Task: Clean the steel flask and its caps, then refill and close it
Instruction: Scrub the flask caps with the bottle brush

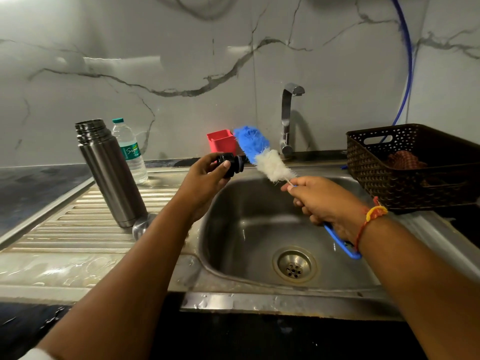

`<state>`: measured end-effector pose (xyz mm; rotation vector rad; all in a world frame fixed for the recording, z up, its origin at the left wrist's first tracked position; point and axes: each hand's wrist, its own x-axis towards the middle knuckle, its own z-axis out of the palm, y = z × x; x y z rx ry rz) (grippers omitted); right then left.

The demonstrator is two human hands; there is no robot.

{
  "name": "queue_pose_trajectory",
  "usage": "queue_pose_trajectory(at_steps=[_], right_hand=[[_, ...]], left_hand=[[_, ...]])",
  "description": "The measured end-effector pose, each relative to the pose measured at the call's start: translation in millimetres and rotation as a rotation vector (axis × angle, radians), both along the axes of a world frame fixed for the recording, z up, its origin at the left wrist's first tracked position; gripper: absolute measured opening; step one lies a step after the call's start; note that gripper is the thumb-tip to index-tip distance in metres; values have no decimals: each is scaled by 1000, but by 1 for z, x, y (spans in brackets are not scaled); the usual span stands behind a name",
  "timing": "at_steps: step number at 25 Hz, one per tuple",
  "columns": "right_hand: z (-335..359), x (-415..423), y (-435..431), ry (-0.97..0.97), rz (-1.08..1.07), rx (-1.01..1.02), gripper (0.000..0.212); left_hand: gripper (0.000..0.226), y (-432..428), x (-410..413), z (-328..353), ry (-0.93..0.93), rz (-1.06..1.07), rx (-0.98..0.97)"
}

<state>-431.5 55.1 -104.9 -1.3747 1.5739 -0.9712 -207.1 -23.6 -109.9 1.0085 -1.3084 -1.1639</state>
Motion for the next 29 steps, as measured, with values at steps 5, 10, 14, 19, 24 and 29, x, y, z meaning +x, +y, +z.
queue_pose_trajectory(at_steps=[5,10,14,19,24,29], right_hand=[[5,8,6,22,55,-85,27],[4,6,7,87,137,-21,26],[5,8,11,169,154,-38,27],[5,16,13,298,222,-84,27],[8,11,13,285,200,-39,27],[7,20,13,291,160,-126,29]], left_hand=[[30,-6,3,-4,28,115,-21],[37,-14,6,-11,-95,196,-65],[40,-9,-5,-14,-268,180,-138],[40,-10,1,-11,-217,217,-152],[39,-15,-2,-8,-162,253,-151],[41,-9,-10,-11,-220,181,-142]])
